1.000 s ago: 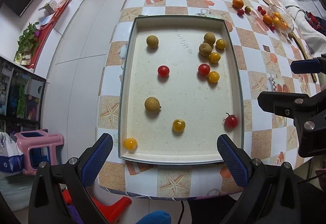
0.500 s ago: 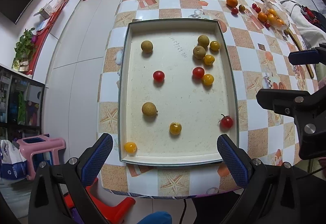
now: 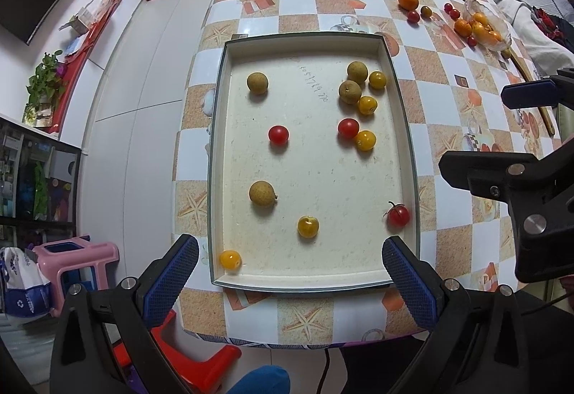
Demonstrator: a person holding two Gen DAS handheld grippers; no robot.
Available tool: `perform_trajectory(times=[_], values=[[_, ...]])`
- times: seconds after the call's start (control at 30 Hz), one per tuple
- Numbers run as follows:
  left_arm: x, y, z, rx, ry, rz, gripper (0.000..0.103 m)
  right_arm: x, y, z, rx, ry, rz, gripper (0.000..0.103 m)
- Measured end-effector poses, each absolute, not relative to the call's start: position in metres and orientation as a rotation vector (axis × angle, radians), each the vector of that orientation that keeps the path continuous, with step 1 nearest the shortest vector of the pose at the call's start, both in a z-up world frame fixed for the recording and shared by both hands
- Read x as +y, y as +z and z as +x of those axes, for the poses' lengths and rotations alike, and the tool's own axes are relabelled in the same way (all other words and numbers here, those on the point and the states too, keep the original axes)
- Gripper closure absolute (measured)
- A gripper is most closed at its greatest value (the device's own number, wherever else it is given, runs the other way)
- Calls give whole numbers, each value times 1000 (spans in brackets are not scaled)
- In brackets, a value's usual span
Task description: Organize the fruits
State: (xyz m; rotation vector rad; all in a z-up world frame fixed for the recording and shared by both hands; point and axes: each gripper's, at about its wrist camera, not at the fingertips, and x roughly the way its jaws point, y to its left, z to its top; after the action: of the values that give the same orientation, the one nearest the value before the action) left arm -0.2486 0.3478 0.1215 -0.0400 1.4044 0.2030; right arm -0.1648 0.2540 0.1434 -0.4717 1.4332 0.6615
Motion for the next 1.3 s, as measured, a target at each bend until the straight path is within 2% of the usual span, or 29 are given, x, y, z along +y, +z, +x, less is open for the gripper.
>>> perform_trajectory(times=[1.3], values=[[343, 117, -247, 1416, 177, -18, 0, 255, 136, -165, 1442, 672, -466, 0]])
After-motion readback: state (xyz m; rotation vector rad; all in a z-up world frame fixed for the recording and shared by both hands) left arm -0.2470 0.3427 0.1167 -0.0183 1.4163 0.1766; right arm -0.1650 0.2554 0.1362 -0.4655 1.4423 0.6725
